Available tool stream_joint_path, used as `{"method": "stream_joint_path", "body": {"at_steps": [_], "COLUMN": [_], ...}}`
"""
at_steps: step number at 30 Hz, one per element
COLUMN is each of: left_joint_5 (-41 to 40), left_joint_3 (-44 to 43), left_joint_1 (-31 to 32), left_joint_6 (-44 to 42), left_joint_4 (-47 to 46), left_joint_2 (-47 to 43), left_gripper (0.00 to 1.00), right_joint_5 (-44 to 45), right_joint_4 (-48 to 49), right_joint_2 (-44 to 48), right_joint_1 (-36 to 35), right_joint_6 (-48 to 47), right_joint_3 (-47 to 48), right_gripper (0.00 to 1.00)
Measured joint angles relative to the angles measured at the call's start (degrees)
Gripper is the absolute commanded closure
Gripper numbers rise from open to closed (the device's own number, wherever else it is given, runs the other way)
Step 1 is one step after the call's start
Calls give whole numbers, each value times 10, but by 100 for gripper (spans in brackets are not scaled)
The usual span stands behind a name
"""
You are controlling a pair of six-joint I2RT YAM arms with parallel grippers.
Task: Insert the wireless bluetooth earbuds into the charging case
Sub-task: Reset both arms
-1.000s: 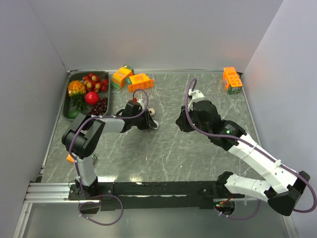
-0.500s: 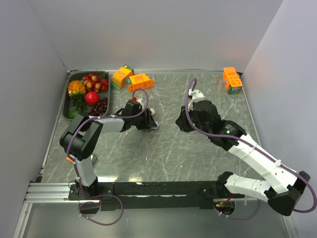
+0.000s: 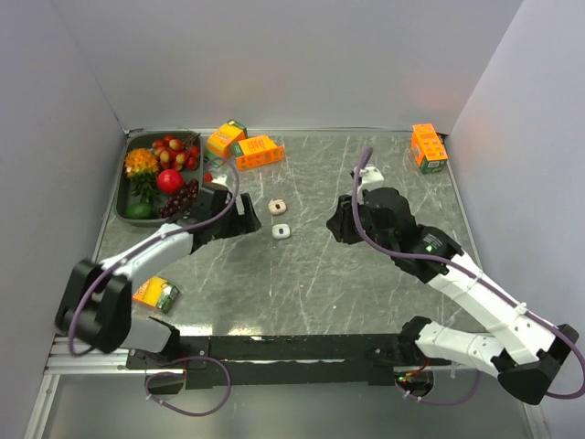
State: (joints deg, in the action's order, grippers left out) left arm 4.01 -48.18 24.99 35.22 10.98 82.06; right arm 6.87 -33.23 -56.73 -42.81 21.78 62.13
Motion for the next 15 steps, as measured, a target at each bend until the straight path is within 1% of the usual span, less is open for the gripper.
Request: {"method": "stream_joint_path", "body": {"at_steps": [2,3,5,6,8,9,10,12,15], "left_joint_5": [-35,-53,-88,-106,-127,-134,-138,-143,-140], "left_joint_3": [1,3,13,24,42,56,64,67,45], "left_joint_1": [2,3,5,6,7,6,7,7,7], "left_joint_6": [8,17,37,50,71,83,90,96,80], "left_joint_4": [14,18,20,18,11,3,2,10,35], "left_joint_2": [-53,-82,-143,-183,-244,-276,-294,-310,-290], "left_gripper": [3,2,1,3,4,4,4,4,4], "right_joint_5": [5,9,15,18,26,32,37,51,68], "right_joint_4": [3,6,10,14,23,28,31,38,52], "right_joint_2": [12,21,40,50,67,75,81,92,111], "right_joint_1": [0,0,1,1,1,1,1,1,1], "right_joint_6": [-2,-3,-4,-4,-5,-5,-4,-2,1], "right_joint_3": [-9,-16,-34,-44,-65,-76,-83,-96,-108], "right_gripper": [56,52,47,41,28,10,1,0,1]}}
